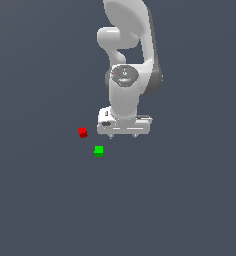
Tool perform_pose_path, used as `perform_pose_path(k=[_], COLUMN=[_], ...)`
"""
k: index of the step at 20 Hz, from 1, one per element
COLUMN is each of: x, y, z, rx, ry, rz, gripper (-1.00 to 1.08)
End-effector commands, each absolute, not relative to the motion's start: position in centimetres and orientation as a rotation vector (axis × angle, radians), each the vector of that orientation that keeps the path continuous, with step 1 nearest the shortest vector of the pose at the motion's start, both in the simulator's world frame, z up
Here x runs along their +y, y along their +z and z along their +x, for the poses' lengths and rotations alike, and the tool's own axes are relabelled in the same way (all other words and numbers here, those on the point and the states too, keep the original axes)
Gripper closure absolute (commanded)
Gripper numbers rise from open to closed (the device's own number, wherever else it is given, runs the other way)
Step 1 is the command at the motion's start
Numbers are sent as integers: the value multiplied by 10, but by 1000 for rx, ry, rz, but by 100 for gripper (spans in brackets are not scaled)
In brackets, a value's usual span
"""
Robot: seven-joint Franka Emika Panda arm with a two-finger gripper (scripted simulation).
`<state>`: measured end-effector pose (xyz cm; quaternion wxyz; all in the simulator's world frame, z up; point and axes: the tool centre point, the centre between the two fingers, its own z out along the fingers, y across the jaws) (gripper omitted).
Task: Stack the red cube on top of the green cube.
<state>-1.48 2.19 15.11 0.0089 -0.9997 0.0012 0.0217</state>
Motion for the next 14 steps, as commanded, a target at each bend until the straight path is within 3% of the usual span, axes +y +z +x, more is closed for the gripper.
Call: perform_pose_path(k=[1,14], x=[22,-8], y=[151,139], z=[-15,-39], rx=[4,-82], ry=[68,58], rz=[-3123,-3125], gripper=[-92,-92])
